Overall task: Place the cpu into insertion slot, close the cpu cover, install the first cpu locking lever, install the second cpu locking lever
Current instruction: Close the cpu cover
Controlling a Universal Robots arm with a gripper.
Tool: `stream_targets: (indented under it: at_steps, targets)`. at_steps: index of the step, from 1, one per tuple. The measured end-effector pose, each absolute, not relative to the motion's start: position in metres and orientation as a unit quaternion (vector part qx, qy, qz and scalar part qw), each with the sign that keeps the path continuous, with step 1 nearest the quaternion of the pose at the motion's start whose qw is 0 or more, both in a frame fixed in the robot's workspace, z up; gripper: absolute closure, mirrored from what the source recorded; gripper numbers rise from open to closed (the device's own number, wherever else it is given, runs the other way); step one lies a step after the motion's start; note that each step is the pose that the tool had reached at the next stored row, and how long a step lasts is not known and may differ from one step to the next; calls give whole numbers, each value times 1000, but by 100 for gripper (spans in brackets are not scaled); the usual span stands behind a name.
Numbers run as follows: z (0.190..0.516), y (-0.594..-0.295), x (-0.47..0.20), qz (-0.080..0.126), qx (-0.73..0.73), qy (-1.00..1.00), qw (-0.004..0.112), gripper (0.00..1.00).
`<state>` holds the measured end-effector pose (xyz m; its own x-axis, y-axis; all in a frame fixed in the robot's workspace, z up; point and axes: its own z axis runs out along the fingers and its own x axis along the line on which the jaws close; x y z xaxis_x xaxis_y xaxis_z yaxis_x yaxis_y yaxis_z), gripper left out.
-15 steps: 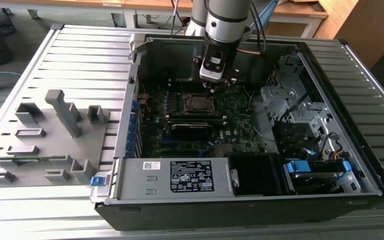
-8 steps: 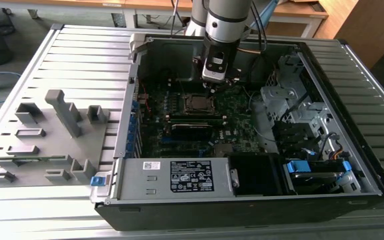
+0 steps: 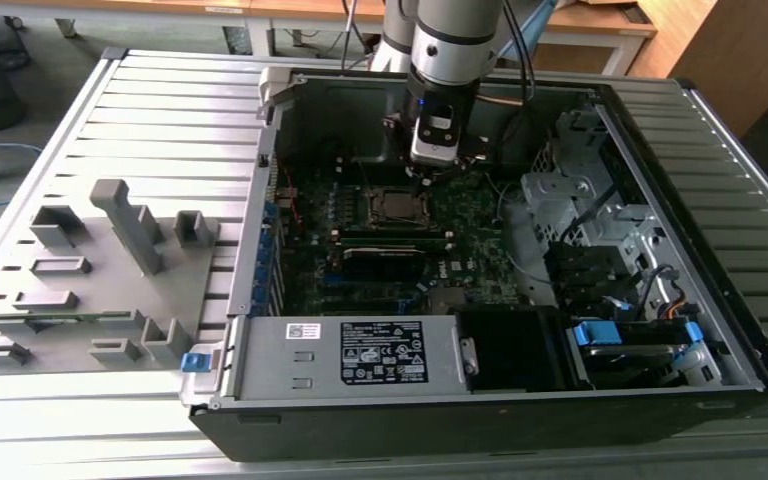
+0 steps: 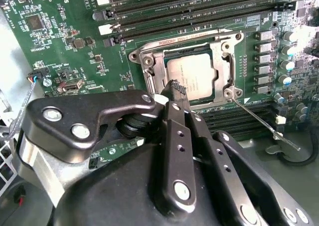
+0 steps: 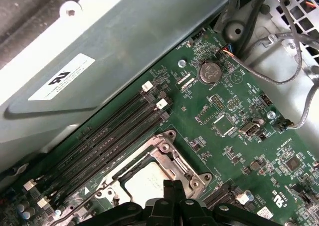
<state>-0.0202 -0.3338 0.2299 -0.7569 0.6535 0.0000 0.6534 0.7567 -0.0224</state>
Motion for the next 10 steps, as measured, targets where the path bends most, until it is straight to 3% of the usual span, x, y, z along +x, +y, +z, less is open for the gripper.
stream_targets:
  at_steps: [10]
  targets:
    - [230,-334,-20,11,-348,-937,4,89]
